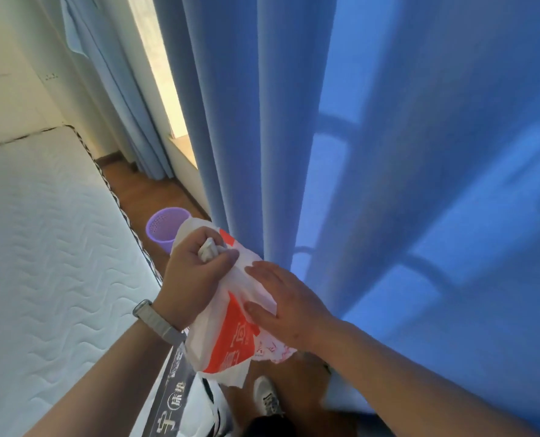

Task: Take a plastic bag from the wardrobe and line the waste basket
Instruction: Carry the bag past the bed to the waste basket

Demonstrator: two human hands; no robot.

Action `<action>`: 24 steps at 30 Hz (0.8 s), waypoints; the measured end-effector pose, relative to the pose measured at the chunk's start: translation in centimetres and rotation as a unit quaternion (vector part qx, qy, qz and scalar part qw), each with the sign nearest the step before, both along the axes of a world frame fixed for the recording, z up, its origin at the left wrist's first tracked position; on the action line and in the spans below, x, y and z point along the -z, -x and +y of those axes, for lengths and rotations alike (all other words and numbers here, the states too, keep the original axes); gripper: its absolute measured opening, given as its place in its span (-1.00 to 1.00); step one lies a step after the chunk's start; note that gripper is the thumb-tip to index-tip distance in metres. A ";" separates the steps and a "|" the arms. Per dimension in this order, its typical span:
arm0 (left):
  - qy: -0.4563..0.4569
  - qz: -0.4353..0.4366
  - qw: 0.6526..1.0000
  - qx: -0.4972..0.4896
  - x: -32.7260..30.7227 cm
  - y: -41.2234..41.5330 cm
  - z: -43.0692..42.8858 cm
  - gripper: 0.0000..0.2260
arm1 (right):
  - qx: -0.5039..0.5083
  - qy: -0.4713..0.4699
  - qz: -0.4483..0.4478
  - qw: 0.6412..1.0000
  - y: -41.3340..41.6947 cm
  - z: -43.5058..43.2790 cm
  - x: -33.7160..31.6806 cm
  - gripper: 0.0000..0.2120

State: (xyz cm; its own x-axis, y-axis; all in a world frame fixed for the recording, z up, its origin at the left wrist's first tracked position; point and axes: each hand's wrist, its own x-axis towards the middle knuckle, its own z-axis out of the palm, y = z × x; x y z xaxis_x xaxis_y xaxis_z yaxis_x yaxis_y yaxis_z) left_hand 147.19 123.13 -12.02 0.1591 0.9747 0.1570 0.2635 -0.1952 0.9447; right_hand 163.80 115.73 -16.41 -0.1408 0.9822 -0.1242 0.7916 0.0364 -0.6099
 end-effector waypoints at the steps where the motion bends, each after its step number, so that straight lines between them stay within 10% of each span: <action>1: -0.004 -0.001 1.000 -0.004 -0.1 0.2 1.6 -0.68 | -0.004 0.003 -0.003 1.000 0.1 1.8 -0.1 -0.33; 24: -0.024 -0.053 0.987 -0.150 -2.5 7.7 23.7 -0.88 | -0.176 -0.123 0.120 0.969 7.6 31.1 2.4 -0.44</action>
State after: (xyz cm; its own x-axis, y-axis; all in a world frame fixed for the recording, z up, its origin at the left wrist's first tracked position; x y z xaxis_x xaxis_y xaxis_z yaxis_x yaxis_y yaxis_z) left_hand 139.45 146.81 -9.53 -0.1556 0.9666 0.2038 0.2173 -0.1678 0.9616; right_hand 156.17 146.78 -18.77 -0.4680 0.8643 0.1845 0.5407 0.4452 -0.7138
